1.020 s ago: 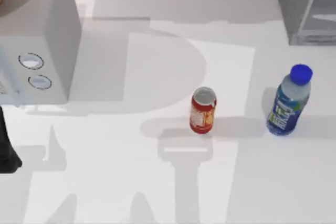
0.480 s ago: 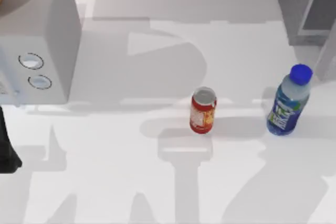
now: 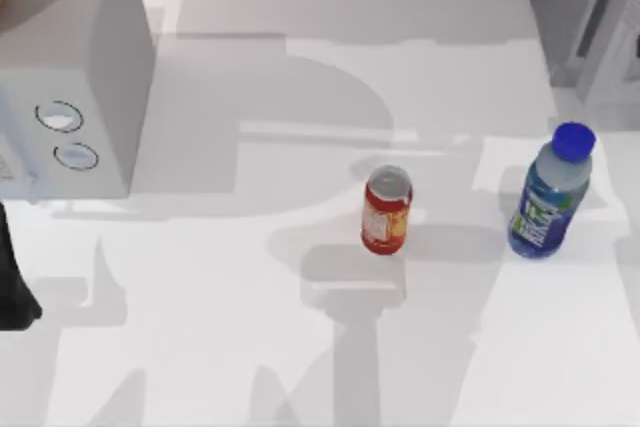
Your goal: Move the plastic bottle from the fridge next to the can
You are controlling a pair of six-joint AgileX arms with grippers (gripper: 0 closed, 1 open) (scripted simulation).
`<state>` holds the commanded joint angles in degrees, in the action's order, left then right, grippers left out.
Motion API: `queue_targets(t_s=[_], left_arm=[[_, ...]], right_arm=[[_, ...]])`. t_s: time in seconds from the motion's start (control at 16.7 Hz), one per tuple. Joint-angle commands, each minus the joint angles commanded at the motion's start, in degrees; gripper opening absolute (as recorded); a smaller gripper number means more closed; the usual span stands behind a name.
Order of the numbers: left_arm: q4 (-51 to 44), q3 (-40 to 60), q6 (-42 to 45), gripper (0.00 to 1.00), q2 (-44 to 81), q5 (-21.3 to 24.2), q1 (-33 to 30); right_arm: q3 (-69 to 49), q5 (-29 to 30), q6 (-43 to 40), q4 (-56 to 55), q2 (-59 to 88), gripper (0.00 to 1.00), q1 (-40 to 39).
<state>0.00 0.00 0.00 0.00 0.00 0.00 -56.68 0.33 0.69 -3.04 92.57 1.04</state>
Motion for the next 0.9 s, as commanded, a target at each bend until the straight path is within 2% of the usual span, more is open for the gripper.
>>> queue_targets(t_s=[0.36, 0.9], left_arm=[[0.0, 0.0, 0.0, 1.0, 0.0, 0.0, 0.0], [0.0, 0.0, 0.0, 1.0, 0.0, 0.0, 0.0]], right_arm=[[-2.0, 0.3, -0.2, 1.0, 2.4, 1.0, 0.8], [-21.5, 0.5, -0.2, 4.0, 17.1, 1.0, 0.8]])
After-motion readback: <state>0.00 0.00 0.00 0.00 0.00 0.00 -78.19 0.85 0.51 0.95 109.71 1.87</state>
